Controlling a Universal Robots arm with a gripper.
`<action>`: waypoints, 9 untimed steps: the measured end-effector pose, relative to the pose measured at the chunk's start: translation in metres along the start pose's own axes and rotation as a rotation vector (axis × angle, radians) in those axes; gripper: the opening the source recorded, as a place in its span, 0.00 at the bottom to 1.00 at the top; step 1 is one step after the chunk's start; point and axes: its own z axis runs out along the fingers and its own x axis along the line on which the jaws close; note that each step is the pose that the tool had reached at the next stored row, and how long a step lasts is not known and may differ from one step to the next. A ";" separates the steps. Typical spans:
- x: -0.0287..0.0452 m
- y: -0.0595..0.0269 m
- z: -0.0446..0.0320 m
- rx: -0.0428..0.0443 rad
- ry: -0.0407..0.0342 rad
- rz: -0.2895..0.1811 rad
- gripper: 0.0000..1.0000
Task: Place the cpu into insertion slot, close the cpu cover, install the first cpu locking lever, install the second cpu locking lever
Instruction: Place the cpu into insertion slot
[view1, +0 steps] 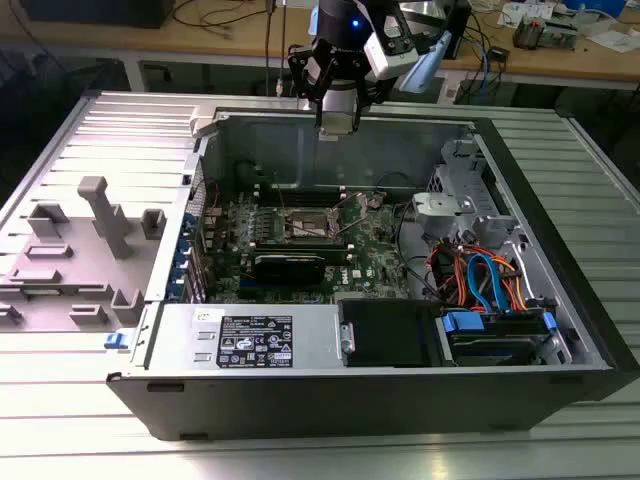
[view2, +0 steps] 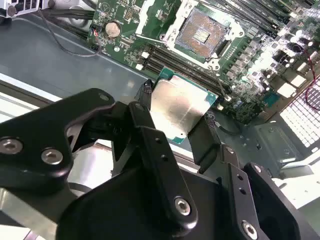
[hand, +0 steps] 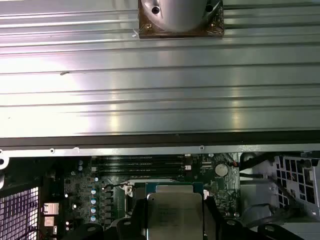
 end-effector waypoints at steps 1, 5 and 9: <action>0.0000 0.0000 0.0000 0.0000 0.0000 0.000 0.54; 0.0000 0.0000 0.0000 0.0000 0.0000 0.000 0.54; -0.0001 -0.0030 -0.0002 0.0001 -0.0002 0.002 0.54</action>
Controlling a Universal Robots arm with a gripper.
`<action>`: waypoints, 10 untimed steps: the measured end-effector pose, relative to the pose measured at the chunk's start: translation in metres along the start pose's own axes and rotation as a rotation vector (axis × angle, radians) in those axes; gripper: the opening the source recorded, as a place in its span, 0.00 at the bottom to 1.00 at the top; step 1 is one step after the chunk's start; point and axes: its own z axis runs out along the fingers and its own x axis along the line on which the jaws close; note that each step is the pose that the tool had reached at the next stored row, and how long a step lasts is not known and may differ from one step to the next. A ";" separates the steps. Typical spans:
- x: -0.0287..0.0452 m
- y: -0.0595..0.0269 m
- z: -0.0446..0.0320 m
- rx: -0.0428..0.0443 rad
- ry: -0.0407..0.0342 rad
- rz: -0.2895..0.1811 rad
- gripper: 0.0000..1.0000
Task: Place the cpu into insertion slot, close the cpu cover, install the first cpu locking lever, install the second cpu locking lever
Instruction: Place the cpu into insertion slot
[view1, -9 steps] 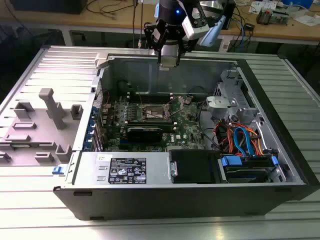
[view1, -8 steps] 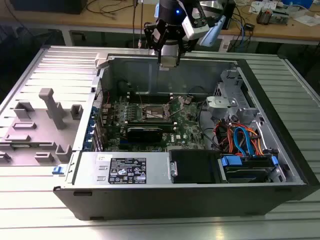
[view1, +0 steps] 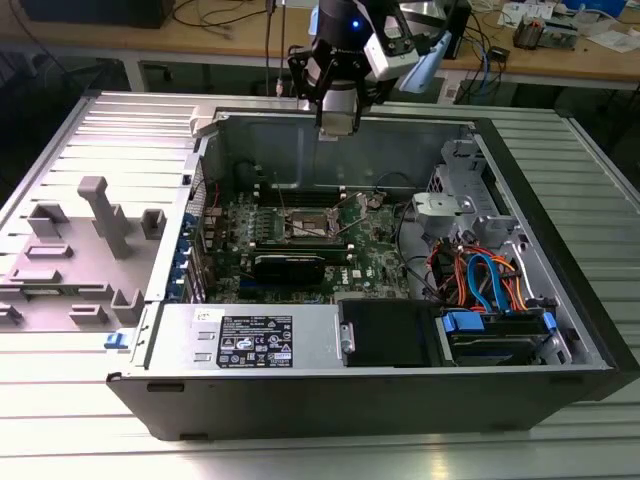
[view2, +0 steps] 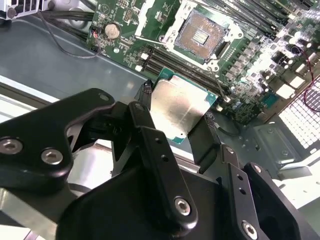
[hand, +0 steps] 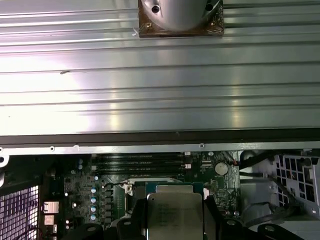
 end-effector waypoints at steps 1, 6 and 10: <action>0.0000 -0.0003 0.0001 0.0004 -0.0004 0.004 0.54; -0.0001 -0.0006 0.0009 0.0028 -0.0051 0.057 0.54; 0.0004 -0.0044 0.0007 0.0029 -0.0054 0.060 0.54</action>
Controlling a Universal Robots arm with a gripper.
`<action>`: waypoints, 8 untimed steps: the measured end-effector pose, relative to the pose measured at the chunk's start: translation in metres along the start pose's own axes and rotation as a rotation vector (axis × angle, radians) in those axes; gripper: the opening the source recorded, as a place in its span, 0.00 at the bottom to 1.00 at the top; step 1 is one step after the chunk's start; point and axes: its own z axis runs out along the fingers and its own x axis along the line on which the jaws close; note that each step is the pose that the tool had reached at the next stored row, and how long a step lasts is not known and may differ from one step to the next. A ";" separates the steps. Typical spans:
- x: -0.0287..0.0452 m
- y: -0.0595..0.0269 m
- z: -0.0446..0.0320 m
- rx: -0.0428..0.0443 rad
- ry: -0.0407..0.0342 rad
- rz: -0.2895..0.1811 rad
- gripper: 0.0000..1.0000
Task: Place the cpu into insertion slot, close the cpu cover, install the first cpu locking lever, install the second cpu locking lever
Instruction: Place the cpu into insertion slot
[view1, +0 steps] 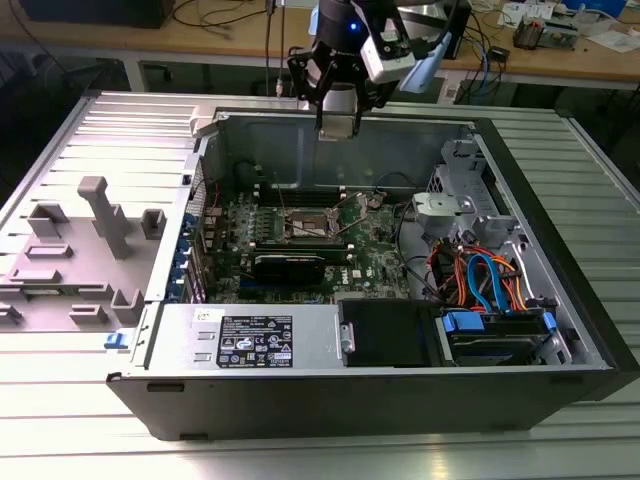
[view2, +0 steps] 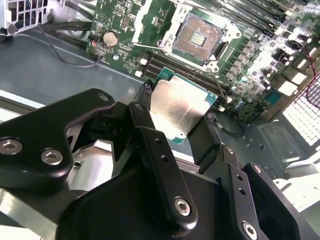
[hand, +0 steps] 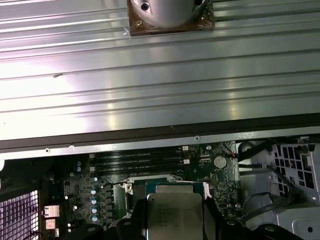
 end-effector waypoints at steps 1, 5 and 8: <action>-0.0001 -0.0008 0.0001 0.0024 -0.0003 0.002 0.54; -0.0001 -0.0011 0.0001 0.0025 -0.0006 0.005 0.54; -0.0001 -0.0011 0.0001 0.0025 -0.0007 0.005 0.54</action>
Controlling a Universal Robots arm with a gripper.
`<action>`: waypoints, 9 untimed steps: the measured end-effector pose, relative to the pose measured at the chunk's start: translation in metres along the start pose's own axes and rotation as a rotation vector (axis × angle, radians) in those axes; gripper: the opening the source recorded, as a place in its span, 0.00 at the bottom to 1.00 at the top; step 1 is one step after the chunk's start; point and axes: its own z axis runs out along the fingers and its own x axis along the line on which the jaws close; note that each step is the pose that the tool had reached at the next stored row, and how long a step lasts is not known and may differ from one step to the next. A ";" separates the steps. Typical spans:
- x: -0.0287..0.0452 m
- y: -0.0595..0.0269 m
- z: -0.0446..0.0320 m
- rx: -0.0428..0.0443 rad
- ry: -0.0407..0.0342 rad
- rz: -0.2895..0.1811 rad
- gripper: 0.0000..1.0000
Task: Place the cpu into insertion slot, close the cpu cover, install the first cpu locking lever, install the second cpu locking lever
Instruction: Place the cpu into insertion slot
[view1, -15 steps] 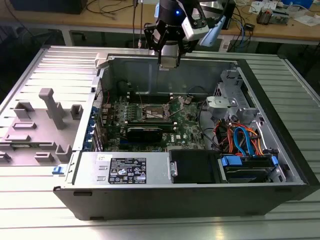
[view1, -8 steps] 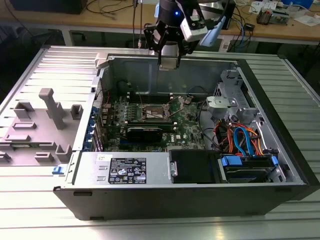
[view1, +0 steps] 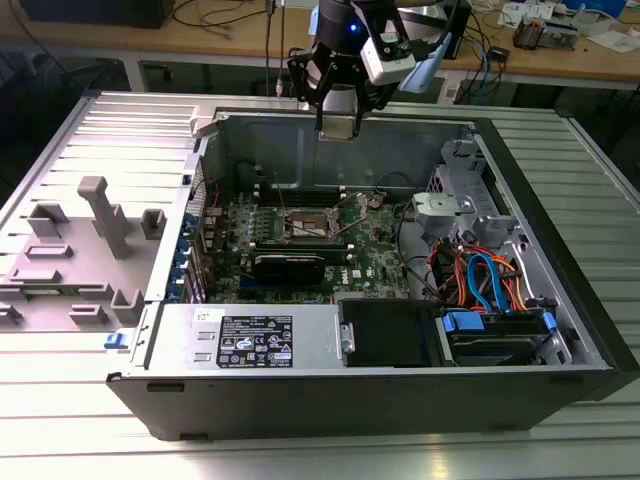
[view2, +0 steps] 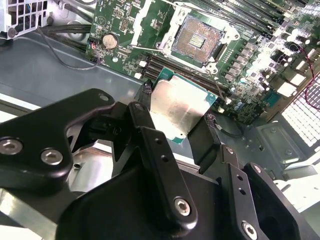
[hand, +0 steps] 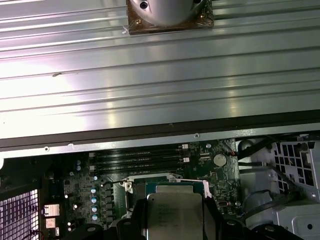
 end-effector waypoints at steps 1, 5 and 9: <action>0.0000 0.0000 0.0000 0.0000 0.0000 0.000 0.54; 0.0000 0.0000 0.0000 0.0000 0.0000 0.000 0.54; 0.0000 -0.0006 -0.0001 0.0000 -0.0002 0.002 0.54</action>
